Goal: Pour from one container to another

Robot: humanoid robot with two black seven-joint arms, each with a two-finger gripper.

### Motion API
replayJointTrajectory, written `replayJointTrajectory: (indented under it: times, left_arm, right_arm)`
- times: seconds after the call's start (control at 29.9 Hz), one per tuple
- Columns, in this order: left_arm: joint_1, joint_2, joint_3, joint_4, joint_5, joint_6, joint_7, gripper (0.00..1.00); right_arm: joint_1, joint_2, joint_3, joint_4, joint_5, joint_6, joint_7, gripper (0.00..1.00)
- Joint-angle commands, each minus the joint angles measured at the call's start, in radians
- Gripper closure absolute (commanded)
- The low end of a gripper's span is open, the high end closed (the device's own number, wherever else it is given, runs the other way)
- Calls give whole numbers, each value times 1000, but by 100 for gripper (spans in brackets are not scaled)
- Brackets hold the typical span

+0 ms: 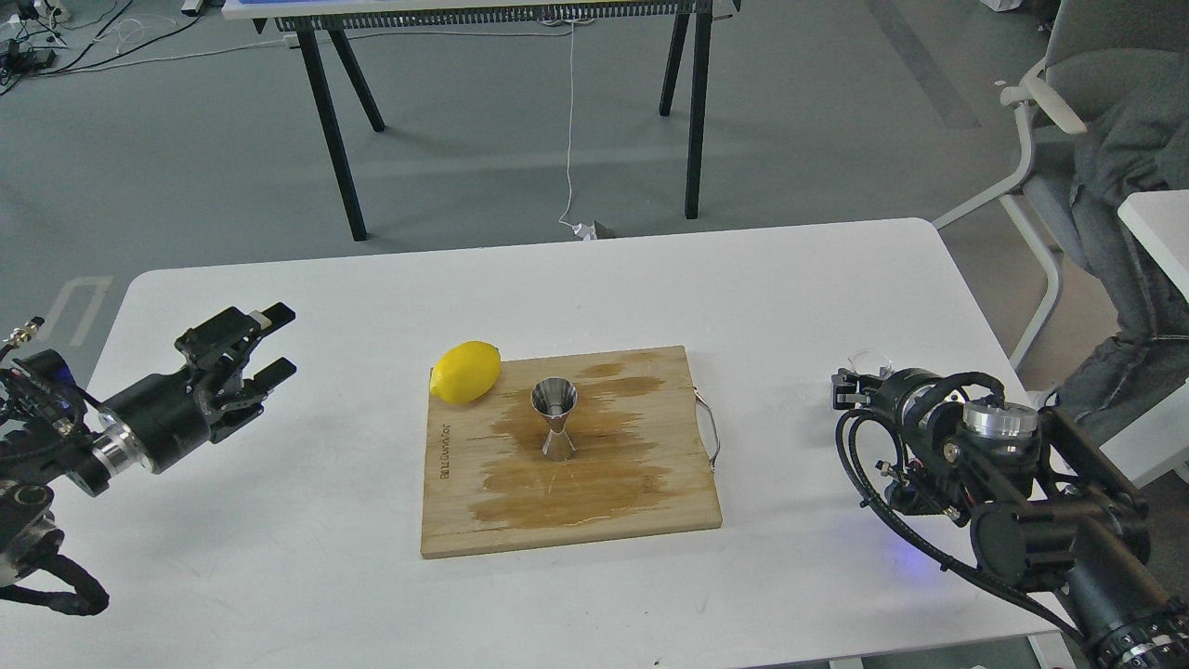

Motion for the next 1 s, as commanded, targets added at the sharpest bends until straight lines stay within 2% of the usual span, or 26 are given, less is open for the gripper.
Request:
replayJointTrajectory:
  times: [0.0,0.43,0.57,0.64,0.74,0.97]
  left_arm:
    - [0,0,0,0,0,0,0,7]
    - [0,0,1,0,0,0,0,7]
    - [0,0,0,0,0,0,0,7]
    - [0,0,0,0,0,0,0,7]
    - [0,0,0,0,0,0,0,7]
    - [0,0,0,0,0,0,0,7]
  right_arm:
    - [0,0,0,1,0,0,0,44]
    - [-1,0,0,1,-1,0,0,34]
    - [-3,0,0,6,0,0,0,26]
    - [-1,0,0,6,0,0,0,16]
    - [0,0,6,10,0,0,0,8]
    - [48,-18,14,12,0,0,0,6]
